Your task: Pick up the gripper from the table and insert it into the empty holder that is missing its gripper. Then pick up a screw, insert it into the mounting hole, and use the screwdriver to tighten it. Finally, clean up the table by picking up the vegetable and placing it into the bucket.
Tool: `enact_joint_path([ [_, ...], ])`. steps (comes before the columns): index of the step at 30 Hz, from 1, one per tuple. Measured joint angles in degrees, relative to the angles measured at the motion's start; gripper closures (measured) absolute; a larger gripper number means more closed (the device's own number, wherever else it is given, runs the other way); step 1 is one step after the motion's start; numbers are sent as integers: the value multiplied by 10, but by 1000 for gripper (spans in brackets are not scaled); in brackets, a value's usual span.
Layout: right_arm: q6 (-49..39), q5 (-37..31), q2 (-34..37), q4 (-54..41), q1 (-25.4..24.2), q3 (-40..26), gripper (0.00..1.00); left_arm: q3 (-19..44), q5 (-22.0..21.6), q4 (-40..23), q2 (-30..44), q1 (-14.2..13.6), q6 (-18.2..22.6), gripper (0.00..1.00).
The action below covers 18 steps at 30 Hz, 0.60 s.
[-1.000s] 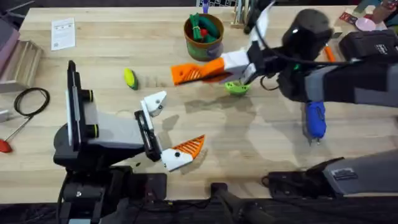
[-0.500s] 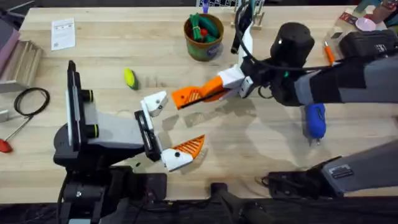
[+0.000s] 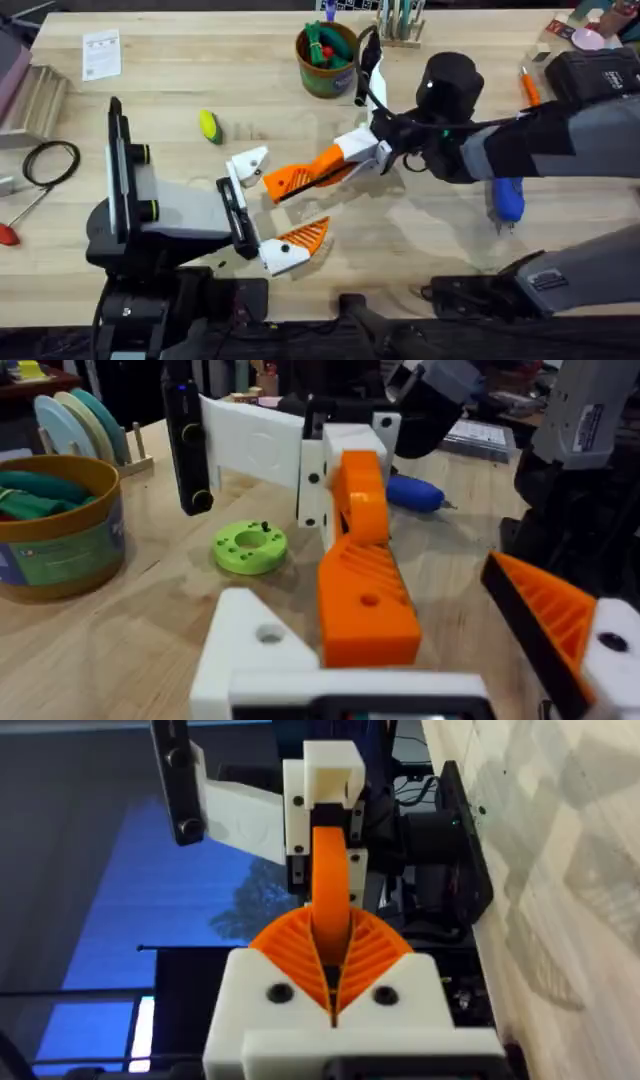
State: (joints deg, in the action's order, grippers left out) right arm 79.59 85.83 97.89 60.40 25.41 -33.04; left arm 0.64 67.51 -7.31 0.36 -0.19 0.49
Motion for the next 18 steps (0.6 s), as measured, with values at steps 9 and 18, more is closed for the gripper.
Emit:
enact_joint_path([
  [9,1,-42,0,0,0,0,993,0,0,0,0,0,0,15],
  [18,-1,-57,0,1,8,0,993,0,-1,0,0,0,0,16],
])
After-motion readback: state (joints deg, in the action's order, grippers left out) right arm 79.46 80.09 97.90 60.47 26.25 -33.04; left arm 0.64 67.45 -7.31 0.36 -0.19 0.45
